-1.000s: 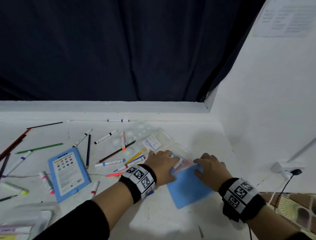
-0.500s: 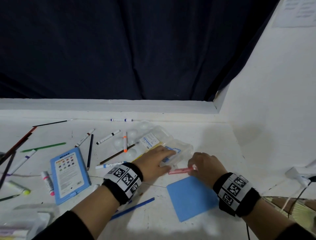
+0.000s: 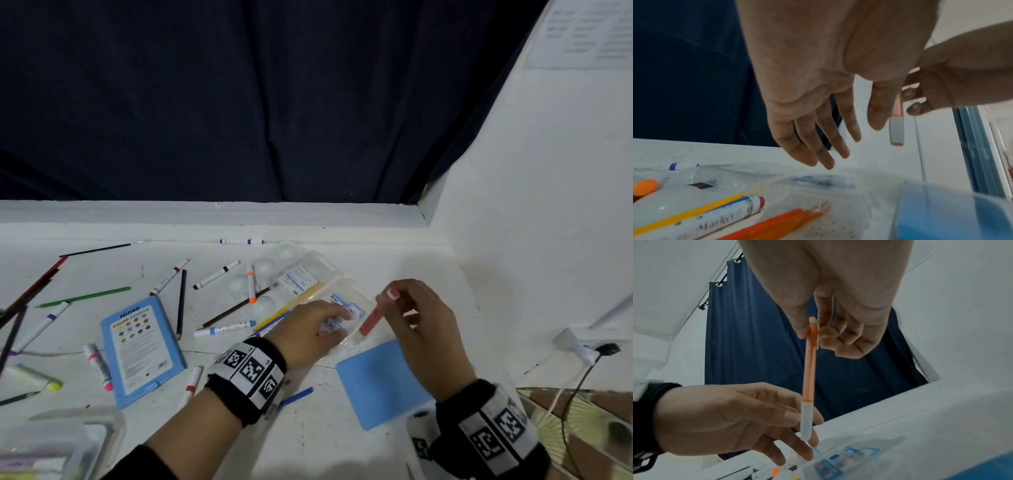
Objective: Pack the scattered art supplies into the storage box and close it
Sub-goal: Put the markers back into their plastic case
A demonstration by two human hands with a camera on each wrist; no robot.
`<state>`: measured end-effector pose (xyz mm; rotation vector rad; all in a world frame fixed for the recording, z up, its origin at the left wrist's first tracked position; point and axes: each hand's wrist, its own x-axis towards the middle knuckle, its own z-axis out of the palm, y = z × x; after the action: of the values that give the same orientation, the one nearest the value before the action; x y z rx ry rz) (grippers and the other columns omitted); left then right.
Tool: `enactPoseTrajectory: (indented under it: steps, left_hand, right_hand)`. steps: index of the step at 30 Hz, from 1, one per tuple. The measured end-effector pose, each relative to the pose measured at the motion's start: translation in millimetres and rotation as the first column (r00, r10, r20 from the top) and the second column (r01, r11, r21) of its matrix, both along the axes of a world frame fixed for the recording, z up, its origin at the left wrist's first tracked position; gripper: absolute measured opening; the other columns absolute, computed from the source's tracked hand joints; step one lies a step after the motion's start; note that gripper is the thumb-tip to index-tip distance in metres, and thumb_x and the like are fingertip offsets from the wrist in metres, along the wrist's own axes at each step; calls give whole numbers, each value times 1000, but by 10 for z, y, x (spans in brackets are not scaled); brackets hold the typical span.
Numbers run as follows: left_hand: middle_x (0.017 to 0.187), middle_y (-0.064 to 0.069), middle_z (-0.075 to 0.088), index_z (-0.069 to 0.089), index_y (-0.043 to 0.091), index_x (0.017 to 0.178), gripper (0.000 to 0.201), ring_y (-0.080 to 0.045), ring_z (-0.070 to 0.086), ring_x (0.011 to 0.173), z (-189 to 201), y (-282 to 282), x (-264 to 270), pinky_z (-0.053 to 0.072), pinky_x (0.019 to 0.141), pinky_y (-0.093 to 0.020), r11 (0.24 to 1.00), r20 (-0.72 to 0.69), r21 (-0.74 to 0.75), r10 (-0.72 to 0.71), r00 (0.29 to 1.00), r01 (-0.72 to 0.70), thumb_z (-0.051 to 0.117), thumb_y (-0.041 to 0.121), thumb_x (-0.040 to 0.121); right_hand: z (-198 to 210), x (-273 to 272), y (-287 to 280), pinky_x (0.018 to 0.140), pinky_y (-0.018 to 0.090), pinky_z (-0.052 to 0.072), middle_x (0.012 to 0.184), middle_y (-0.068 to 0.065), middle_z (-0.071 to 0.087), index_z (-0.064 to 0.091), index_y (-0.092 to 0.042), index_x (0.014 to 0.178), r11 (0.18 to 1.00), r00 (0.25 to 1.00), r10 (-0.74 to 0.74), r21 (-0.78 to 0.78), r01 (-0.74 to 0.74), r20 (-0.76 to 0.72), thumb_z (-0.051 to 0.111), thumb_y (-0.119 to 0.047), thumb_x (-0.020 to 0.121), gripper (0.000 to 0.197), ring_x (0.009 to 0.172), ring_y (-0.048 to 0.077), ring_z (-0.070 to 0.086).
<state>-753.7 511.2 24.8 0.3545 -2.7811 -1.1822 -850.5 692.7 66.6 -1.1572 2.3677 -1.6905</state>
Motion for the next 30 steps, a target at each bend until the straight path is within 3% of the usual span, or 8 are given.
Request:
enactPoseTrajectory:
  steps: [3,7,9,11,16,20,25,30]
  left_hand:
    - [80,4,68,71,29,96,6,-13,63,74,167,62,264,53,72,-30,985,-103,121,137,985,-125,66,27,93]
    - [58,2,54,68,30,88,7,-13,50,57,351,7,791,43,61,-31,940,-190,211,308,932,-267,66,26,93]
    - [59,-7,48,68,28,89,6,-23,47,58,402,-60,1119,44,62,-40,913,-203,274,362,910,-302,67,24,93]
    - [58,-1,45,68,28,93,4,-20,46,59,429,-157,1475,46,65,-43,888,-212,315,408,888,-334,67,24,93]
    - [60,-5,47,68,28,97,5,-15,46,59,437,-482,2402,39,60,-28,876,-247,294,456,855,-383,66,27,94]
    - [63,0,50,69,26,96,11,-8,46,60,426,-845,3109,38,55,-18,856,-244,293,498,832,-426,65,16,94]
    - [69,-1,58,69,22,95,9,-13,55,65,316,-1433,3896,36,54,-18,832,-210,216,551,807,-512,68,14,91]
    - [85,-2,63,66,30,100,21,-15,58,64,90,-1817,4349,41,54,-13,802,-106,177,591,799,-570,72,14,88]
  right_hand:
    - [79,178,-53,56,35,49,79,-6,63,56,-25,80,998,993,41,-54,-35,109,63,-21,93,15,68,12,60]
    - [47,480,-205,60,42,51,77,4,63,57,-12,88,982,953,152,-153,-114,264,58,-16,96,10,59,22,60]
    - [-20,676,-309,61,42,52,79,8,64,59,-6,91,971,930,192,-200,-133,312,56,-12,97,9,59,26,61]
    - [-73,904,-424,61,38,52,77,11,65,62,-6,91,961,914,225,-229,-153,337,56,-9,97,8,60,26,61]
    - [-150,1538,-738,64,30,55,70,10,64,69,-7,90,961,892,245,-215,-172,380,63,-8,92,6,59,21,64]
    - [-254,2077,-1033,65,32,56,76,13,66,71,-9,92,962,853,238,-231,-143,464,61,-5,93,10,63,24,67]
    - [-378,2733,-1374,70,33,58,84,24,68,70,-3,91,950,728,244,-308,-48,641,55,4,93,16,75,37,70]
    - [-350,3200,-1609,77,35,58,87,24,70,65,2,90,959,725,235,-276,-65,648,53,8,93,14,84,39,71]
